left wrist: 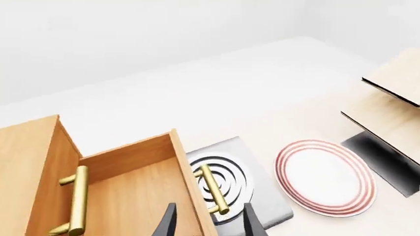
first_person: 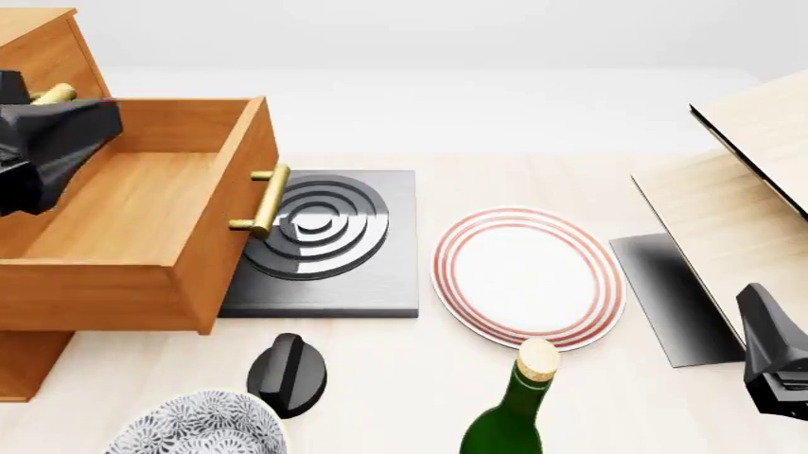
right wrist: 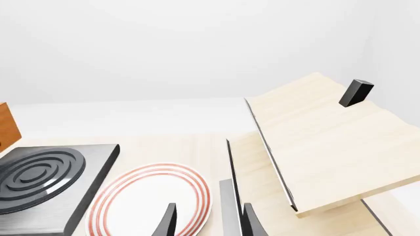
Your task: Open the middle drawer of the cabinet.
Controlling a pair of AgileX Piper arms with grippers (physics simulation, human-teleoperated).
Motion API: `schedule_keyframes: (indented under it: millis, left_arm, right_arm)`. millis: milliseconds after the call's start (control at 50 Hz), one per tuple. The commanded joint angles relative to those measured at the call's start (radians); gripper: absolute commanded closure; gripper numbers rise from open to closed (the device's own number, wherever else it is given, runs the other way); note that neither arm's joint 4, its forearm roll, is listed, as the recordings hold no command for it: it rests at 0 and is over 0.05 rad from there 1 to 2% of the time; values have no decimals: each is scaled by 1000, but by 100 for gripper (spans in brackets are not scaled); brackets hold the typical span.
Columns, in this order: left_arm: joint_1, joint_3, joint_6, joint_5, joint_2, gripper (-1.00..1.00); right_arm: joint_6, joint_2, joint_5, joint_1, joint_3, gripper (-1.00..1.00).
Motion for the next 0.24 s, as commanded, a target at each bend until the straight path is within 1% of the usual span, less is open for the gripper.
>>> schedule_keyframes:
  millis: [20,40,80,100,120,140,160,180,240]
  left_arm:
    - [109,-55,148,157,-300,-100]
    - [127,-63,142,180,-328,-100]
    - [160,-70,167,204,-386,-100]
    - [160,-70,167,204,-386,-100]
    - [196,-83,169,229,-443,-100]
    - [196,-83,169,229,-443,-100]
    - [231,-100,152,259,-487,-100]
    - [236,-110,149,272,-503,-100]
    - [243,-132,195,300,-584,-100]
  right_arm:
    - [0,0,0,0,0,-100]
    - [0,0,0,0,0,-100]
    - [0,0,0,0,0,-100]
    - [0,0,0,0,0,-100]
    - [0,0,0,0,0,-100]
    - [0,1,0,0,0,-100]
    - [0,0,0,0,0,-100]
    - [0,1,0,0,0,-100]
    - [0,0,0,0,0,-100]
